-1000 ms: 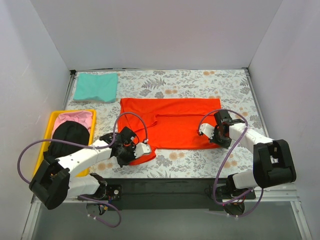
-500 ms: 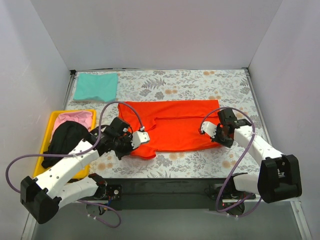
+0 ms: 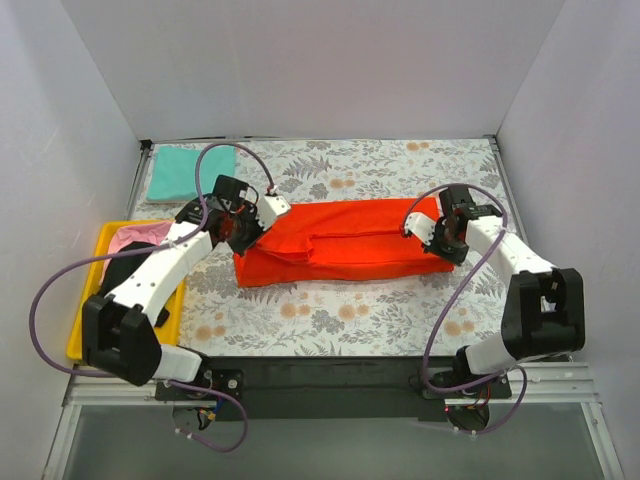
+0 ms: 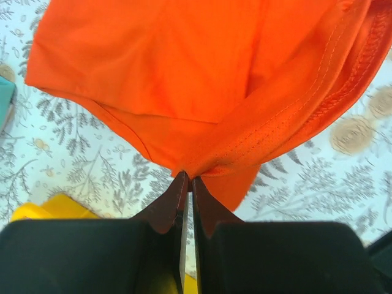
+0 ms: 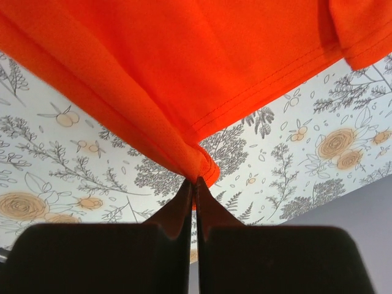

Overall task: Fold and stack the t-shirts
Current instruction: Fold the tshirt

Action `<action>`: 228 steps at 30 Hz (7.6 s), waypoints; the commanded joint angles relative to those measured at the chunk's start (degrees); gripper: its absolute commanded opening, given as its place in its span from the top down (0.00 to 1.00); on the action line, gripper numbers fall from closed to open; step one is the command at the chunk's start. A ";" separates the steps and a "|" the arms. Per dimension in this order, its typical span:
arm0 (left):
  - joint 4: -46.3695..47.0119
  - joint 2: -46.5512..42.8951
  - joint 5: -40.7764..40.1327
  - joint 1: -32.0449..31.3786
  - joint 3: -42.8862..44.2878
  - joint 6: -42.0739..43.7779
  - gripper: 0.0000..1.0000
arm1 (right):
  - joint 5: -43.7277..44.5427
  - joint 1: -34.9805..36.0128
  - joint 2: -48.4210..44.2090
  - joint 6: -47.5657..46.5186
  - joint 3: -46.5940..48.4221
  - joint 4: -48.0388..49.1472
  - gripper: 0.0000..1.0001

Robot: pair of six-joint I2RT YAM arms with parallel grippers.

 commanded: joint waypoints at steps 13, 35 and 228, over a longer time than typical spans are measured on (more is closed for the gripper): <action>8.08 17.50 1.44 4.07 13.00 5.82 1.00 | -1.31 -1.39 14.35 -2.10 15.75 -0.70 0.99; 11.07 28.58 2.06 5.48 22.06 6.61 1.00 | -1.67 -3.06 24.99 -1.31 25.68 -0.35 0.99; 44.56 -9.38 9.36 -24.32 -38.06 2.83 0.49 | -17.49 38.34 -9.99 -6.92 -24.32 31.12 0.54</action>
